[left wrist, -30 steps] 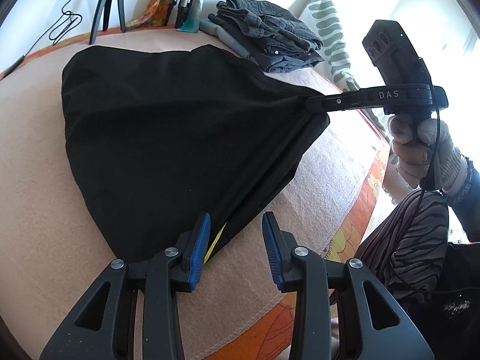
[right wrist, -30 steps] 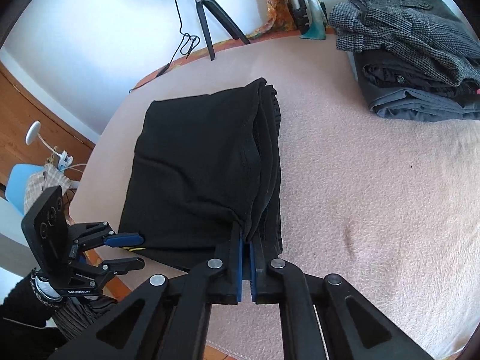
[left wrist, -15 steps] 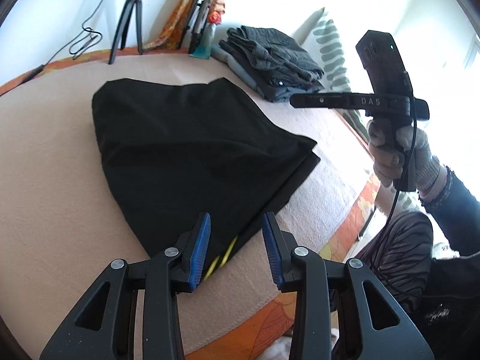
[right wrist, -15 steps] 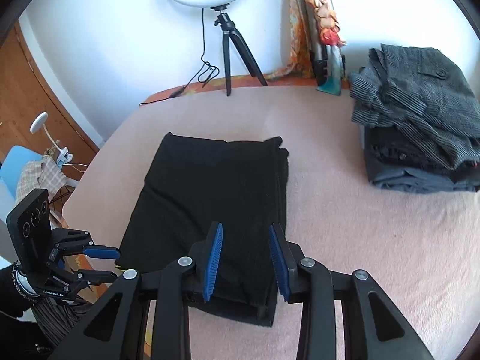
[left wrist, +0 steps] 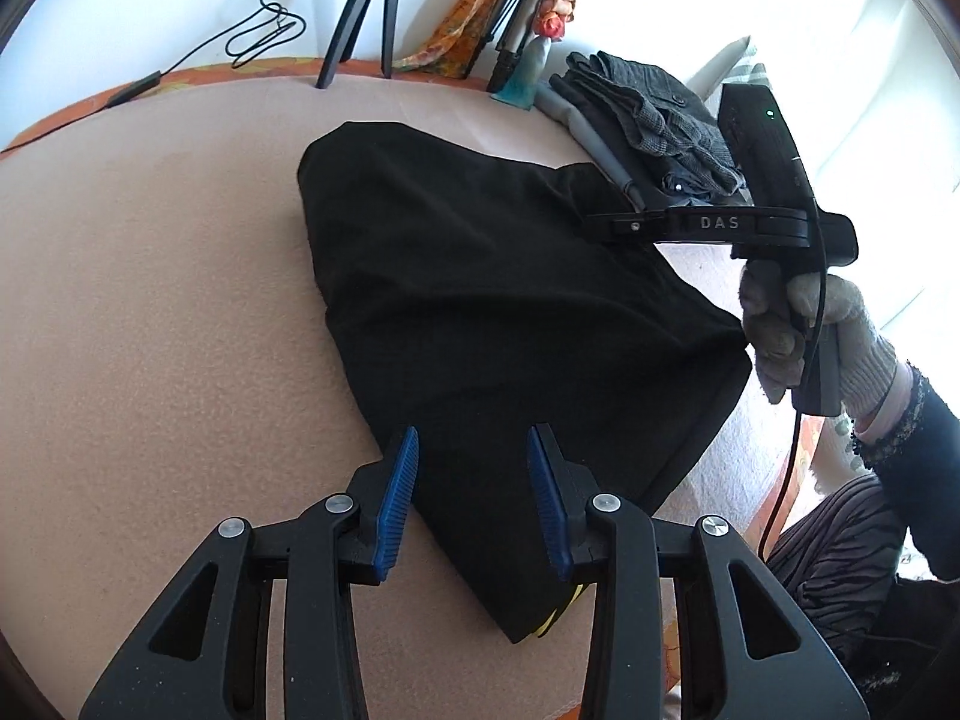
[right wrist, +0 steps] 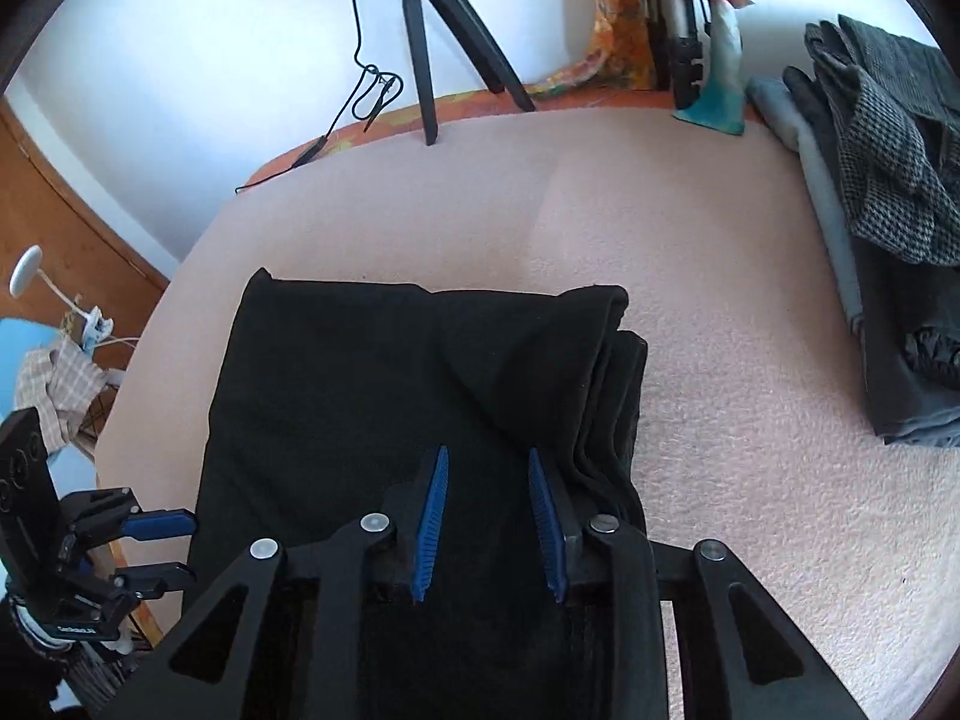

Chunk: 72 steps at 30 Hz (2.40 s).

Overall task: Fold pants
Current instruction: 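Move the right gripper to the folded shorts edge and close on it, then grasp the folded shorts with the left gripper while the right gripper holds its edge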

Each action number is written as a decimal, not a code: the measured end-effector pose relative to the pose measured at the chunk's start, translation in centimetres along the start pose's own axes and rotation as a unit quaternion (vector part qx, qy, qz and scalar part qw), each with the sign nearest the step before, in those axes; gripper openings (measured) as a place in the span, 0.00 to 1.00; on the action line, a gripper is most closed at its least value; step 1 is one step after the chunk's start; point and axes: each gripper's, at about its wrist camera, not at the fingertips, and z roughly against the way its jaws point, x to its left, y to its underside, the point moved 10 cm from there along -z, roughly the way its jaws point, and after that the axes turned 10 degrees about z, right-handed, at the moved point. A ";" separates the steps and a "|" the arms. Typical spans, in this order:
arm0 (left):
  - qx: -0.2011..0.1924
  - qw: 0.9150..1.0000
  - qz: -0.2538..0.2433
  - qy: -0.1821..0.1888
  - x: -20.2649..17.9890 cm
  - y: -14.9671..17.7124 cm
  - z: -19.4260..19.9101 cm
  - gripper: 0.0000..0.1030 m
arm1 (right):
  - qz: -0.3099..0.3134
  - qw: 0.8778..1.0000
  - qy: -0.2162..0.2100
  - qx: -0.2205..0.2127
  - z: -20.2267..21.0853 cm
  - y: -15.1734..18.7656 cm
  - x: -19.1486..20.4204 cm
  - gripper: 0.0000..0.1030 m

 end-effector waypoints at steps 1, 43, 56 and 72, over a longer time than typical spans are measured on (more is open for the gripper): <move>-0.005 1.000 0.013 0.001 0.5 -0.2 0.3 0.35 | 0.000 1.000 0.004 -0.005 0.6 0.1 -0.2 0.28; -0.016 0.984 0.171 0.051 4.6 -12.1 -5.9 0.57 | -0.125 0.972 -0.197 0.000 3.1 9.2 1.1 0.30; -0.063 0.990 0.121 0.041 2.7 -13.1 -3.8 0.14 | -0.050 0.995 -0.086 -0.022 6.0 8.1 3.0 0.20; -0.106 0.993 0.038 0.041 -2.5 -16.0 0.0 0.11 | -0.033 0.995 -0.096 -0.020 8.1 7.9 4.1 0.28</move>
